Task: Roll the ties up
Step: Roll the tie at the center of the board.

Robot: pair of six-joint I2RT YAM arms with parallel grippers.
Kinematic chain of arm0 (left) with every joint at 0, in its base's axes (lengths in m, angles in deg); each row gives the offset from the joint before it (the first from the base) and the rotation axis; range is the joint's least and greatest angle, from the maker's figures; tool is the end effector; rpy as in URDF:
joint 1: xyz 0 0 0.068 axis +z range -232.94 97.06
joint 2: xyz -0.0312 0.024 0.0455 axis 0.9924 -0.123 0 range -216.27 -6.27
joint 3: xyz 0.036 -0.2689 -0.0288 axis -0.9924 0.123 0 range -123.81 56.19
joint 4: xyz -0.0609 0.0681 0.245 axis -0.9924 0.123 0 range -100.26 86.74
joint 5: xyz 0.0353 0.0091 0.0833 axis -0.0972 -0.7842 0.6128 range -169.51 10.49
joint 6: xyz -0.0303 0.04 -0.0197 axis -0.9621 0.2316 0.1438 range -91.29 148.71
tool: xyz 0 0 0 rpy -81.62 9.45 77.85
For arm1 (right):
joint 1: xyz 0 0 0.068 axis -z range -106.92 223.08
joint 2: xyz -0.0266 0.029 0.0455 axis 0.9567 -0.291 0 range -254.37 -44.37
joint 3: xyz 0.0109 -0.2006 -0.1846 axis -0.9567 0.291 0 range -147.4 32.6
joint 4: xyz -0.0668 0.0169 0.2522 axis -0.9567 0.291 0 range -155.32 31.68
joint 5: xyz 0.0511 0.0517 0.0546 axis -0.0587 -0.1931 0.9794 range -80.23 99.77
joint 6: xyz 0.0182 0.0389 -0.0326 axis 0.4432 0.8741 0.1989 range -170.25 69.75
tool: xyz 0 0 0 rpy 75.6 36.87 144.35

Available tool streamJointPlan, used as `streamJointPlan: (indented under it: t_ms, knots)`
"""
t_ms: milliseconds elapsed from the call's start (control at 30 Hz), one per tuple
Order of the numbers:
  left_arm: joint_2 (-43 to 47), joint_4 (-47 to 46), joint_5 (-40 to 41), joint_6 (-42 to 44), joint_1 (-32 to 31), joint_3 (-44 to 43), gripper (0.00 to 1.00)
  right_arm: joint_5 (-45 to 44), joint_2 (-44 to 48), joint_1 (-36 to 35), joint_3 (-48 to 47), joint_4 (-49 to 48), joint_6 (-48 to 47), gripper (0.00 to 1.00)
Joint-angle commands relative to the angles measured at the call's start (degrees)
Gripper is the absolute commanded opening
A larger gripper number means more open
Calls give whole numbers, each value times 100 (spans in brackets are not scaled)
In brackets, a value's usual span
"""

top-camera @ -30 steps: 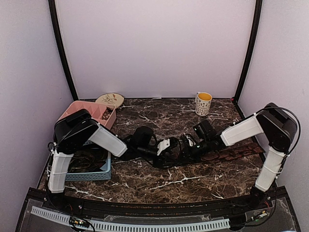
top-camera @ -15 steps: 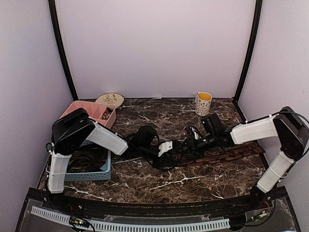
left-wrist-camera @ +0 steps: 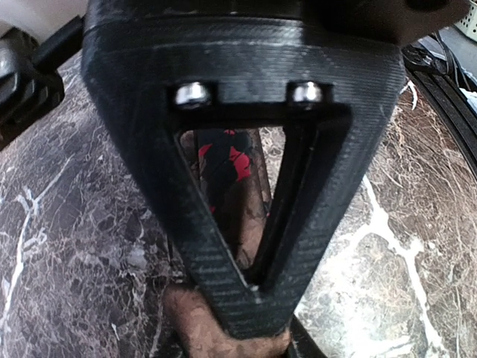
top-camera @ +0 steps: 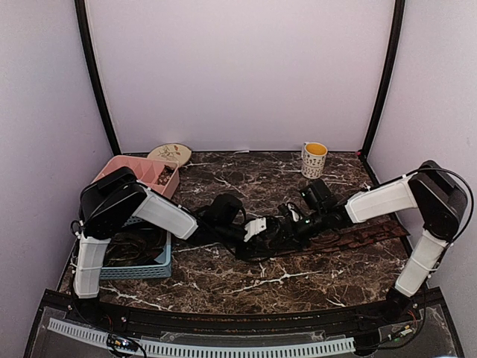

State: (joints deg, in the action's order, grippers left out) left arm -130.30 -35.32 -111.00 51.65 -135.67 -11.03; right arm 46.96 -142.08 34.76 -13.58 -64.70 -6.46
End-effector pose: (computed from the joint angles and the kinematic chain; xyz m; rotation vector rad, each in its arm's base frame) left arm 0.2521 -0.3621 0.1051 1.5745 1.4805 -0.8875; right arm 0.2359 0.2139 0.1398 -0.1862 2.7698 1.3206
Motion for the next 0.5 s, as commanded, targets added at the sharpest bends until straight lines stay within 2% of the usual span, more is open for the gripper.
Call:
streamJointPlan:
  t_ms: [0, 100, 300, 467]
  knots:
    - [-77, 958, 105, -49, 11, 198, 41, -270, -126, 65, -84, 197, -274, 0]
    - [53, 664, -81, -187, 49, 213, 51, -250, -204, 150, 16, 130, -322, 0]
    - [459, 344, -116, -273, 52, 228, 66, -198, -251, 306, 377, -102, -438, 0]
    - [1294, -794, 245, -553, 52, 1062, 85, -130, -322, 389, 526, -254, -485, 0]
